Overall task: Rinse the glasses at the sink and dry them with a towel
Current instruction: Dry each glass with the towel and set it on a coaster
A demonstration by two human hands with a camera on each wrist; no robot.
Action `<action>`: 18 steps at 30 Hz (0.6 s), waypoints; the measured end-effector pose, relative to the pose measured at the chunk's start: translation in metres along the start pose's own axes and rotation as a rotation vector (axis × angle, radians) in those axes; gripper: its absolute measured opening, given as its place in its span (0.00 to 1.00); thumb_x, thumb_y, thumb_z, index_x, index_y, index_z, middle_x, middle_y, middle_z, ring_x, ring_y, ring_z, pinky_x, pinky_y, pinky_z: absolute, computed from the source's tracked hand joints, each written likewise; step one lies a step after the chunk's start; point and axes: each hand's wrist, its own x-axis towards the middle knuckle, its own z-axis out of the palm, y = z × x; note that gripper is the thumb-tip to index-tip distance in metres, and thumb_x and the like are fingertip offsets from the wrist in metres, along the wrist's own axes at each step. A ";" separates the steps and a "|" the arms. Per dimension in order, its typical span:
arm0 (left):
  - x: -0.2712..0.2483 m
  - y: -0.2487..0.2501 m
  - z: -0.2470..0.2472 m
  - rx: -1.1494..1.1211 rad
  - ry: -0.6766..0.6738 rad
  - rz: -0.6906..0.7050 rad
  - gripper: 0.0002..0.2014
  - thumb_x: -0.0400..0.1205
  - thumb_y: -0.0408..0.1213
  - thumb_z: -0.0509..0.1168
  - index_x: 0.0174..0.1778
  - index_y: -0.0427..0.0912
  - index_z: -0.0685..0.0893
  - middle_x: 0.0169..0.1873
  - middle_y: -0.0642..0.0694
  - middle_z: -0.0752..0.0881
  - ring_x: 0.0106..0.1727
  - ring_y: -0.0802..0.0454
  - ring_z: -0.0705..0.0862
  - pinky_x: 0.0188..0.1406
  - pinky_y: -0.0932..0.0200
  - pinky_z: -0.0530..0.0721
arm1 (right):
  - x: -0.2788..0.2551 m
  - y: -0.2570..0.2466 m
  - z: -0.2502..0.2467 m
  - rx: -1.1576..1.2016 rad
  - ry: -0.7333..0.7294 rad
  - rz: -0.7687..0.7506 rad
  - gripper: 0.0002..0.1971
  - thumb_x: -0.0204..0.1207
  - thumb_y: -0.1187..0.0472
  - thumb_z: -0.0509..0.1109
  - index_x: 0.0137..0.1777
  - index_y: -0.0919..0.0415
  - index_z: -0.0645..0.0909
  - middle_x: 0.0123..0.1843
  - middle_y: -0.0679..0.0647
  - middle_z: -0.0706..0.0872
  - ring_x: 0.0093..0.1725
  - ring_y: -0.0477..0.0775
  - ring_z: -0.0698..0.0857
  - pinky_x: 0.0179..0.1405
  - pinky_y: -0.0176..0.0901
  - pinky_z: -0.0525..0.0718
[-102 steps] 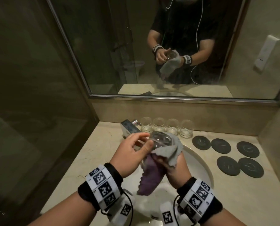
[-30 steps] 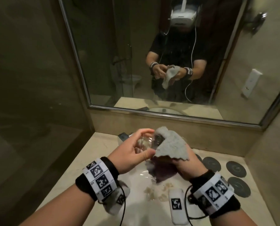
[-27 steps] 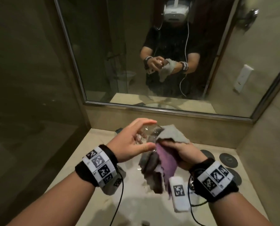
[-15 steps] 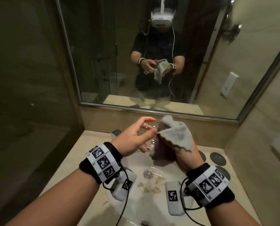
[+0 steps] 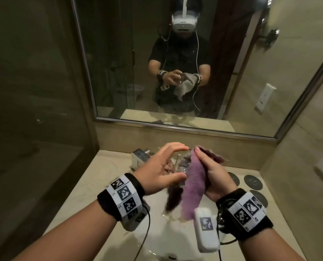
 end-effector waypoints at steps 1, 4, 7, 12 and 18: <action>-0.001 -0.003 0.000 -0.002 -0.005 -0.011 0.30 0.77 0.50 0.72 0.74 0.62 0.69 0.71 0.57 0.72 0.54 0.65 0.80 0.56 0.60 0.84 | -0.001 0.002 0.000 -0.004 -0.009 0.019 0.23 0.76 0.53 0.70 0.64 0.70 0.79 0.58 0.72 0.86 0.55 0.72 0.87 0.53 0.62 0.87; -0.001 -0.002 0.000 -0.236 0.013 -0.285 0.35 0.71 0.71 0.64 0.72 0.61 0.71 0.64 0.52 0.78 0.45 0.55 0.87 0.42 0.49 0.90 | 0.000 0.013 -0.001 -0.248 0.071 -0.159 0.25 0.65 0.51 0.81 0.58 0.66 0.85 0.58 0.66 0.88 0.60 0.68 0.86 0.68 0.66 0.79; 0.000 0.001 0.004 -0.401 0.076 -0.454 0.29 0.75 0.61 0.63 0.70 0.54 0.74 0.57 0.47 0.81 0.42 0.50 0.86 0.35 0.49 0.89 | 0.002 0.023 0.003 -0.354 0.203 -0.329 0.22 0.58 0.54 0.82 0.53 0.60 0.87 0.54 0.56 0.91 0.58 0.57 0.89 0.64 0.55 0.82; -0.006 -0.001 0.008 0.166 -0.040 -0.038 0.31 0.78 0.48 0.71 0.77 0.56 0.68 0.69 0.55 0.72 0.64 0.62 0.76 0.61 0.71 0.77 | 0.008 0.023 0.000 -0.030 0.164 0.087 0.21 0.79 0.49 0.67 0.59 0.67 0.83 0.55 0.69 0.87 0.52 0.69 0.87 0.56 0.63 0.85; -0.004 0.001 0.007 -0.316 -0.001 -0.469 0.43 0.68 0.74 0.61 0.76 0.54 0.66 0.59 0.47 0.81 0.40 0.53 0.86 0.32 0.56 0.86 | 0.010 0.038 -0.013 -0.393 0.333 -0.137 0.22 0.67 0.36 0.74 0.54 0.49 0.89 0.60 0.57 0.89 0.62 0.60 0.86 0.70 0.63 0.77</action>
